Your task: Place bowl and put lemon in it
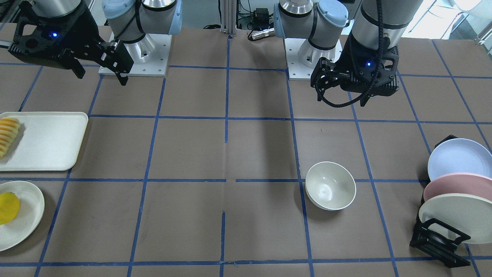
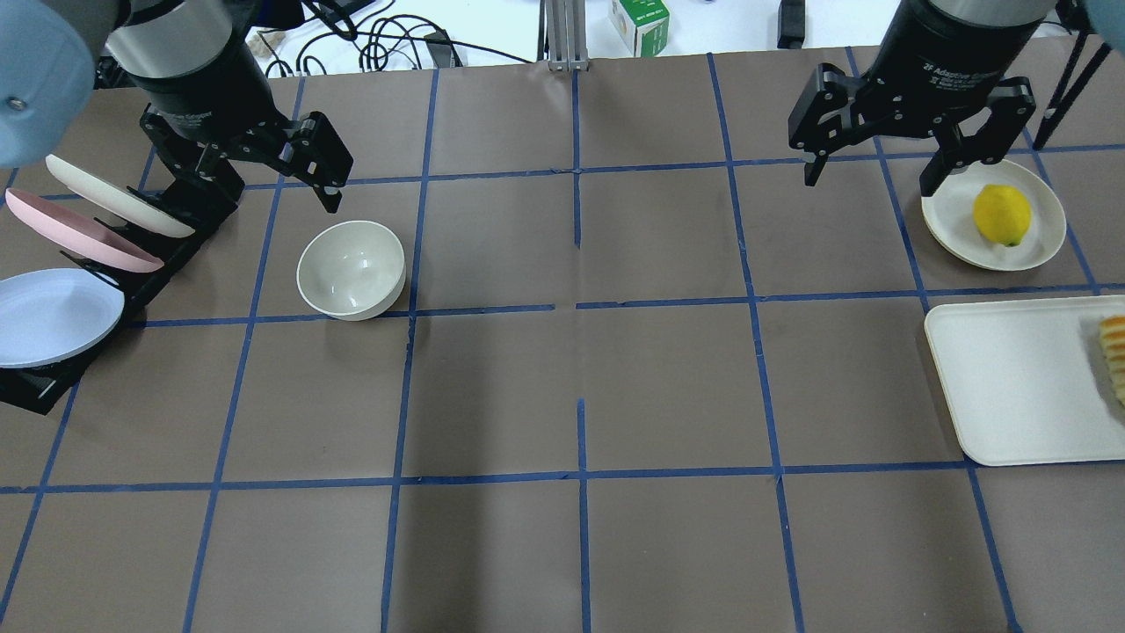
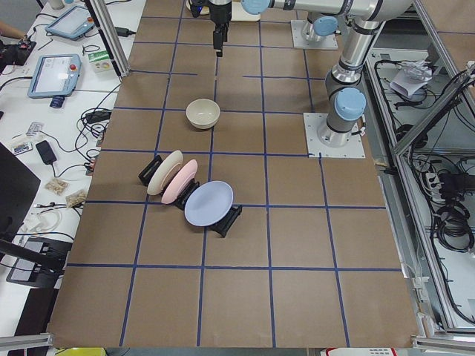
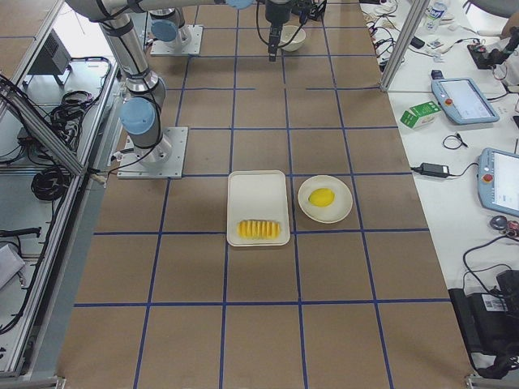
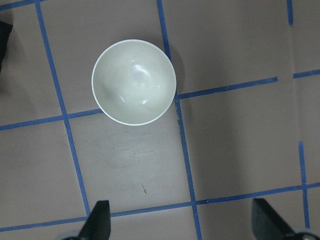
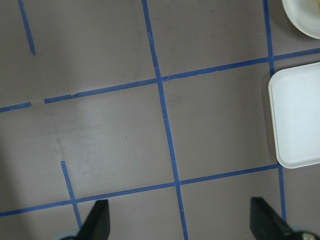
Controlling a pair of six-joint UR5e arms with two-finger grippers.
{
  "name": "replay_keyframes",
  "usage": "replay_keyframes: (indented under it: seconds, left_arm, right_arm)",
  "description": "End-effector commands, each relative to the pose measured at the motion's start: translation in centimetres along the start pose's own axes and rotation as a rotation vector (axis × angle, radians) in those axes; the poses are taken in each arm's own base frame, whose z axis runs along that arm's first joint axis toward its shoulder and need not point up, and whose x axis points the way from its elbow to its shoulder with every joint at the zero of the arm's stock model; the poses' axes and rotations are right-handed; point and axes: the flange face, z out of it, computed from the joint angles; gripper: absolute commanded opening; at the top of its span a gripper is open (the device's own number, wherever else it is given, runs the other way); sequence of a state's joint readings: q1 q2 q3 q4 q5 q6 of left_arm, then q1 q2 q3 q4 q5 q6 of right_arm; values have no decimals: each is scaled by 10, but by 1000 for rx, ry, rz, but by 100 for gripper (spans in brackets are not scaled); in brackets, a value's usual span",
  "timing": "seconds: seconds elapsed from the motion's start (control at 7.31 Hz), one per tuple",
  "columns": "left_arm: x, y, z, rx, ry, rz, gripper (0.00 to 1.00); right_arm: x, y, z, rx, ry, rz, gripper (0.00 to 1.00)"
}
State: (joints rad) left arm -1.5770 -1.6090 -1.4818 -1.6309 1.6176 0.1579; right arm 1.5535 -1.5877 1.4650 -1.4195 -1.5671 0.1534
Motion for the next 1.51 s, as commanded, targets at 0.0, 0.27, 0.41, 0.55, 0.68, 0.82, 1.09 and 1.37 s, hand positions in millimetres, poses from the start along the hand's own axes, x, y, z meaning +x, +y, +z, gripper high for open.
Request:
replay_keyframes:
  seconds: [0.0,0.27,0.41,0.55,0.68,0.82,1.09,1.37]
  left_arm:
    - [0,0,0,-1,0,0,100]
    - [0,1,0,-1,0,0,100]
    - [0,1,0,-1,1,0,100]
    - [0,1,0,-1,1,0,100]
    - [0,0,0,0,2,-1,100]
    - [2,0,0,3,17,-8,100]
    - [5,0,-3,14,48,-55,100]
    - [4,1,-3,7,48,-98,100]
  right_arm:
    - [0,-1,1,0,2,-8,100]
    - [0,0,2,-4,1,-10,100]
    - [0,-2,-1,12,0,-13,100]
    - [9,-8,0,13,0,5,100]
    - [23,-17,5,4,0,31,100]
    - [48,-34,15,-21,-14,71,100]
    - [82,-48,23,-42,4,137,100]
    - [87,-53,26,-39,0,144,100]
